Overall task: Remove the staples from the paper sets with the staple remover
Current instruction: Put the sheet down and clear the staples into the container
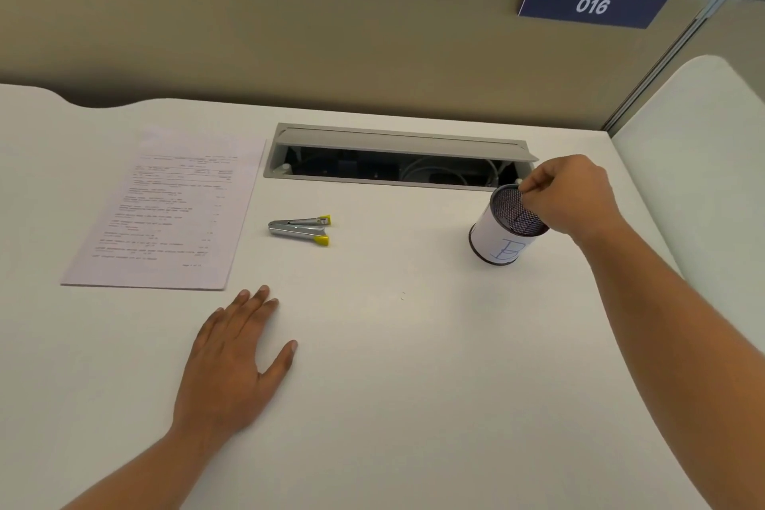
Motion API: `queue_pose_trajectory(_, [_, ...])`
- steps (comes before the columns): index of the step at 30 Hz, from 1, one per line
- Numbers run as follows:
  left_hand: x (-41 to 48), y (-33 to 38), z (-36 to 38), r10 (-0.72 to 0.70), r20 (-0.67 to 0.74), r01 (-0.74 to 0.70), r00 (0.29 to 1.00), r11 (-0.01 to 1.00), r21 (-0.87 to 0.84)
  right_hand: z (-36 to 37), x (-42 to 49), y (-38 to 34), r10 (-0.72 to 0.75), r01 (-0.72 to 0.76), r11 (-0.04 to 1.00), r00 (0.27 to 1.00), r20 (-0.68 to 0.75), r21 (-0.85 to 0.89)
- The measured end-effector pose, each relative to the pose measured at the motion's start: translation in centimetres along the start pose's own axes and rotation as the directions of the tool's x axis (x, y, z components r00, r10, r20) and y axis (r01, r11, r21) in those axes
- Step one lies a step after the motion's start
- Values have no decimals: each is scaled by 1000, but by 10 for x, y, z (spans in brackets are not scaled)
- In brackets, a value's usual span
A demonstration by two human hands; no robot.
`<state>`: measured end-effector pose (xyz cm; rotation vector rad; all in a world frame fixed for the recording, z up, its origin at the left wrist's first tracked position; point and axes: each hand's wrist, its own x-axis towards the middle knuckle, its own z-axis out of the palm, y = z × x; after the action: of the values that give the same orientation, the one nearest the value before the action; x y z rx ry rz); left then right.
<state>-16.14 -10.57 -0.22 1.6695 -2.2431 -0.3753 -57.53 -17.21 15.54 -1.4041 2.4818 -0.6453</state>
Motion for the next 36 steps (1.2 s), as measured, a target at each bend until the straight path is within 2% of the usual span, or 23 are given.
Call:
queue_pose_trajectory(3, [1,1,-1,-6,12,6,1000,1000,25,1,-14,-15,-55,51,990,998,25,128])
queue_pose_trajectory(5, [0,1,-1,-6,15,5,1000,999,42,9,-31,-28,-114,93,978,988,104,187])
queue_pose_trajectory(10, [-1,1,-1,-14,17,13,1000,999,41,65,-72,-39,-251,253,966,894,372,45])
queue_pose_trajectory(14, [-1,2,0,-14,17,13,1000,999,39,101,-86,-31,-225,287,956,849,479,-59])
queue_pose_trajectory(20, [-1,2,-1,-17,12,17,1000,999,33,120,-90,-32,-198,288,950,853,482,-120])
queue_pose_trajectory(26, [-1,1,0,-22,12,21,1000,999,34,128,-90,-37,-225,367,903,845,485,-221])
queue_pose_trajectory(36, [-2,0,0,-27,18,26,999,999,45,126,-84,-50,-164,348,903,822,545,-253])
